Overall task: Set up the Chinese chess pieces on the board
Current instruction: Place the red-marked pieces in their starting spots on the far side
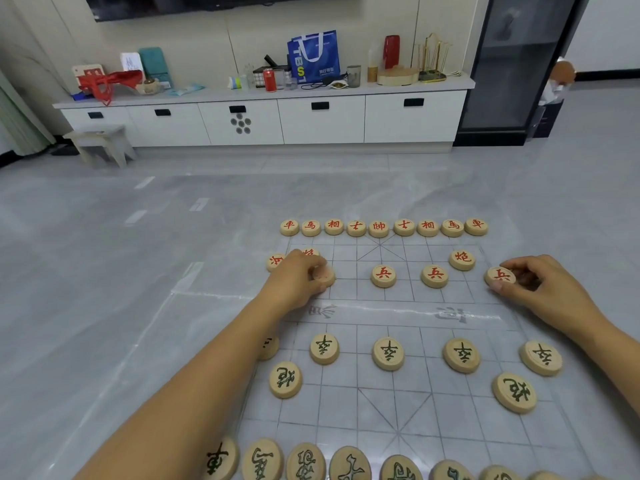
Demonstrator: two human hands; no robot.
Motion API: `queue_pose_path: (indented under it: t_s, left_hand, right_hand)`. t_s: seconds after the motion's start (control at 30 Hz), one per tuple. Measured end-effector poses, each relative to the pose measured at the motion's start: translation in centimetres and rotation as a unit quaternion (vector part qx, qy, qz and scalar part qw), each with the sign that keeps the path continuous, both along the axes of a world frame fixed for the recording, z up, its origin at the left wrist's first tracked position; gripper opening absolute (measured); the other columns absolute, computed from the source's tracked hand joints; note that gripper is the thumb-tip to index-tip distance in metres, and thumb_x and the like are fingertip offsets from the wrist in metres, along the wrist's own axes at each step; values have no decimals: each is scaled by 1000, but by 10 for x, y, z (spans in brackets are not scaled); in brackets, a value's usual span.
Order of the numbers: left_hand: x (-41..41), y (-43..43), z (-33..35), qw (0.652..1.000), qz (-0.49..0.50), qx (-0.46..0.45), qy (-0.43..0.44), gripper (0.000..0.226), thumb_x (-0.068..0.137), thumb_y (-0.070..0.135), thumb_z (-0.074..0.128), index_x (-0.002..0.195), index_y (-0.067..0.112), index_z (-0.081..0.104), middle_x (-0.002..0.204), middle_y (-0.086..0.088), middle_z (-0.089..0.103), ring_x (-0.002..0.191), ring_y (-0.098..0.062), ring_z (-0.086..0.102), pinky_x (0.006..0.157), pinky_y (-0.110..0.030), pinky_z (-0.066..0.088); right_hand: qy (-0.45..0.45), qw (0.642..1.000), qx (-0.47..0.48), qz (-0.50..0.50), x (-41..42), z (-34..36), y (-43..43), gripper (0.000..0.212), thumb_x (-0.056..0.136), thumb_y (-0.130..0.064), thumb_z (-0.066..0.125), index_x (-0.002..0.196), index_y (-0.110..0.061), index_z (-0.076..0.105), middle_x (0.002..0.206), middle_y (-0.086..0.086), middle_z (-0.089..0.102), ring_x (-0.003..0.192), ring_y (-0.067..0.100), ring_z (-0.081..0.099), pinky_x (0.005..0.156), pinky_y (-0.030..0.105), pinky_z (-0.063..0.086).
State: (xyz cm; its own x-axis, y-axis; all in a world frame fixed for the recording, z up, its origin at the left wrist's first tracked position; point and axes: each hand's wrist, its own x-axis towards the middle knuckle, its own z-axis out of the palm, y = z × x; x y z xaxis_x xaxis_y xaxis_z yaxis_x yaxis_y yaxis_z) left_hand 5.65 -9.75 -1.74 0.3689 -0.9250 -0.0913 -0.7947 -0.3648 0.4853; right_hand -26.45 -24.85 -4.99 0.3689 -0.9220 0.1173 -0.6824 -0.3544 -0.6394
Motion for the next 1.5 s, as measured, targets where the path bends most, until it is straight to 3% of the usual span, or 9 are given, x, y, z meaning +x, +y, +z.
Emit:
queue_pose_path:
  t_s: [0.13, 0.3, 0.53, 0.8, 1.0, 1.27, 1.5]
  left_hand:
    - [1, 0, 0, 1000, -8, -5, 7, 50, 85, 16, 63, 133, 20, 47, 127, -5, 48, 98, -15, 49, 87, -22, 37]
    - [-2, -3, -6, 999, 28, -26, 18, 42, 82, 20, 67, 121, 15, 53, 121, -5, 53, 104, -20, 54, 89, -29, 44]
    - [-4, -7, -10, 997, 45, -56, 22, 38, 79, 22, 70, 113, 13, 56, 112, -4, 54, 90, -15, 50, 77, -24, 39]
    - [-4, -7, -11, 997, 38, -60, 23, 40, 78, 22, 71, 114, 13, 56, 108, -1, 52, 87, -13, 50, 74, -23, 38]
    - [-1, -8, -14, 997, 38, -64, 18, 38, 79, 21, 70, 113, 13, 56, 103, 1, 50, 87, -13, 50, 74, -23, 38]
    - [-2, -8, -13, 997, 31, -66, 14, 38, 79, 22, 70, 113, 13, 56, 101, 2, 49, 86, -14, 50, 74, -24, 38]
    - [0, -9, -14, 998, 23, -60, 8, 39, 79, 23, 70, 114, 14, 55, 104, 1, 51, 86, -14, 50, 74, -24, 38]
  right_hand:
    - [7, 1000, 0, -1, 0, 1, 2, 34, 76, -34, 71, 104, -18, 60, 100, 3, 53, 86, 18, 52, 72, 30, 40]
    - [7, 1000, 0, 1, 1, 2, 2, 33, 76, -33, 71, 103, -20, 60, 99, 1, 52, 84, 15, 51, 67, 26, 38]
    - [0, 1000, 1, 3, 2, 3, 3, 29, 76, -33, 71, 100, -22, 58, 100, 2, 52, 86, 17, 52, 71, 28, 38]
    - [5, 1000, -3, 5, 3, 5, 5, 27, 76, -32, 71, 98, -24, 56, 99, 1, 52, 85, 17, 51, 66, 25, 37]
    - [2, 1000, 0, 0, 3, 4, 5, 29, 76, -30, 72, 101, -20, 60, 99, 1, 52, 86, 17, 52, 74, 28, 38]
    - [0, 1000, -5, 0, 2, 4, 5, 27, 76, -31, 72, 97, -24, 57, 98, -1, 52, 84, 15, 51, 69, 24, 37]
    - [4, 1000, -1, 4, 1, 4, 5, 27, 76, -31, 72, 97, -23, 57, 97, -1, 51, 85, 16, 51, 73, 28, 39]
